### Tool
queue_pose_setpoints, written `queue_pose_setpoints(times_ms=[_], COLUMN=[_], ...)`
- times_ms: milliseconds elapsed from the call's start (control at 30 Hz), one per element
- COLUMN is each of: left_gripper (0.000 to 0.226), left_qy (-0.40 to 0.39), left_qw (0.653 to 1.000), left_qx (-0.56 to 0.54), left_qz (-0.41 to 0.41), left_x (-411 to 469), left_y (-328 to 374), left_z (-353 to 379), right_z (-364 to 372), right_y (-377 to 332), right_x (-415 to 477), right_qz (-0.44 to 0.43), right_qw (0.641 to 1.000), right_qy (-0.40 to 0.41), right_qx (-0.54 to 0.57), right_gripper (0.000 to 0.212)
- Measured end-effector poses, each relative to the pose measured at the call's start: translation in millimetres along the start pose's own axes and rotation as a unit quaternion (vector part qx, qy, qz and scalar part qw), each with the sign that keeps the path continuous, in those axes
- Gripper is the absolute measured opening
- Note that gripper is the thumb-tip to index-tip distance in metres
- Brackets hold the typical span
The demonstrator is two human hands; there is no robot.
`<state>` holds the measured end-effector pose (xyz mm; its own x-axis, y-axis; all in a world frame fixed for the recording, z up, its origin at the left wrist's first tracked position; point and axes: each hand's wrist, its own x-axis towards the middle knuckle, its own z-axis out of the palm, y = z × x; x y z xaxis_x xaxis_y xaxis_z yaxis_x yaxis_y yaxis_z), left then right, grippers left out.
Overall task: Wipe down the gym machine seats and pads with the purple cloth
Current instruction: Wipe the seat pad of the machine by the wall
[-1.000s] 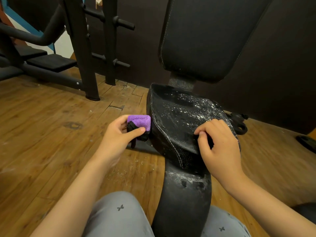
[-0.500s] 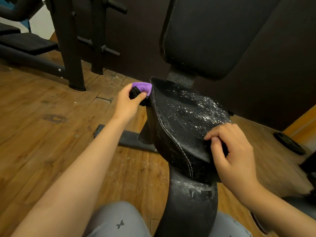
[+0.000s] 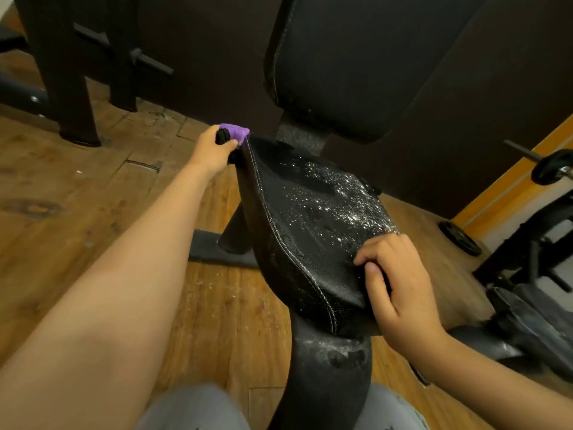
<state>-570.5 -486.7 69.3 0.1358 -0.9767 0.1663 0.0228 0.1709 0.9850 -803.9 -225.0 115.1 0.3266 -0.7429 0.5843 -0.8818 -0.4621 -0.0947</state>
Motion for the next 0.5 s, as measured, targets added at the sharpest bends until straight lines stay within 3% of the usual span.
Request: queue_pose_setpoints(times_ms=[267, 500], left_gripper=[0.029, 0.019], left_qy=[0.003, -0.023], left_qw=[1.000, 0.999], left_qx=[0.011, 0.004], left_qz=[0.015, 0.046], left_x=[-45.4, -150.7], left_y=[7.2, 30.0], left_z=[-12.9, -28.1], right_z=[-3.4, -3.9], right_y=[-1.1, -1.4], right_x=[0.4, -1.4], right_qz=[0.031, 0.042], right_qw=[0.999, 0.996], right_qy=[-0.019, -0.009], right_qx=[0.041, 0.074], right_gripper=[0.019, 0.013])
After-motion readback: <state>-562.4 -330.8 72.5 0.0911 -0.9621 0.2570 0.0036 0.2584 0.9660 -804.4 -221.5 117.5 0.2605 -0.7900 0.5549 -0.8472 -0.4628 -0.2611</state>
